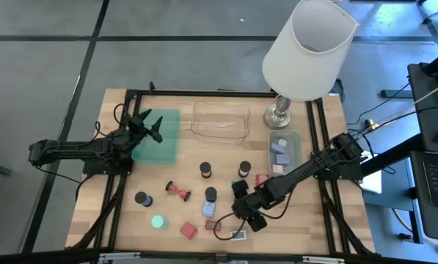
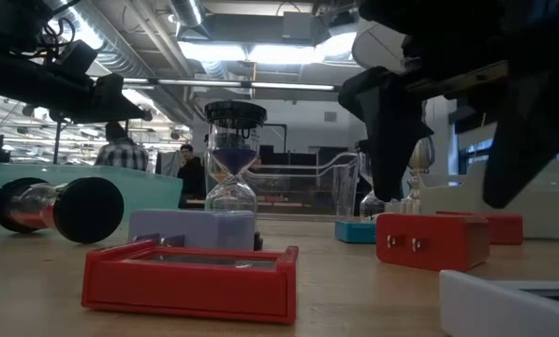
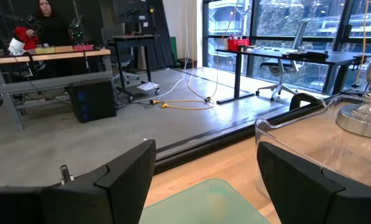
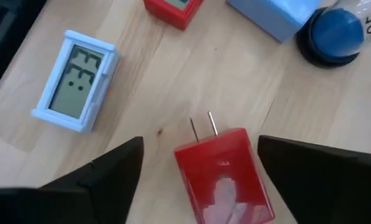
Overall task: Pick & Place Office items
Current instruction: Put the middle red charger adapter into the gray bin
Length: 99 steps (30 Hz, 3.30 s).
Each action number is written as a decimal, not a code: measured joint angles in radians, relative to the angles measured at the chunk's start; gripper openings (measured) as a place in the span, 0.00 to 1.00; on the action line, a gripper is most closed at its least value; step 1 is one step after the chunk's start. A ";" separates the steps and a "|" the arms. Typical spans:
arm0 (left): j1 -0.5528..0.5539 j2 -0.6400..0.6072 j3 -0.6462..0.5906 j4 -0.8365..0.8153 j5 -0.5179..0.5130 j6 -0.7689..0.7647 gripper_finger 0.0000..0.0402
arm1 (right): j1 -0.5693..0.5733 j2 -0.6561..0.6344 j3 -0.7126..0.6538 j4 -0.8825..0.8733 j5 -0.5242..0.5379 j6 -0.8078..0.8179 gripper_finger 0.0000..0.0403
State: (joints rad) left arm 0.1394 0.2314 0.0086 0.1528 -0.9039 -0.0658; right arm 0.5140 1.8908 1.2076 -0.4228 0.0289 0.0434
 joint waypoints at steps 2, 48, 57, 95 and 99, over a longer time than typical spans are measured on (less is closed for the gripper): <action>0.000 0.000 0.000 0.000 0.000 0.000 0.69 | -0.002 0.000 0.000 -0.009 0.016 0.000 0.87; 0.000 0.000 0.000 0.002 0.000 0.000 0.69 | -0.028 -0.010 0.175 -0.442 0.115 0.211 0.54; 0.000 0.000 0.000 0.004 0.000 0.000 0.69 | -0.067 -0.281 0.033 -0.582 0.261 0.361 0.54; 0.000 0.000 0.000 0.000 0.000 0.000 0.69 | -0.254 -0.726 -0.641 -0.351 0.340 0.626 0.62; 0.000 0.000 0.000 0.000 0.000 0.000 0.69 | -0.254 -0.726 -0.639 -0.352 0.364 0.625 0.70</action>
State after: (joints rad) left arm 0.1390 0.2316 0.0088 0.1528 -0.9039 -0.0658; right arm 0.2604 1.1648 0.5687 -0.7748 0.3932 0.6682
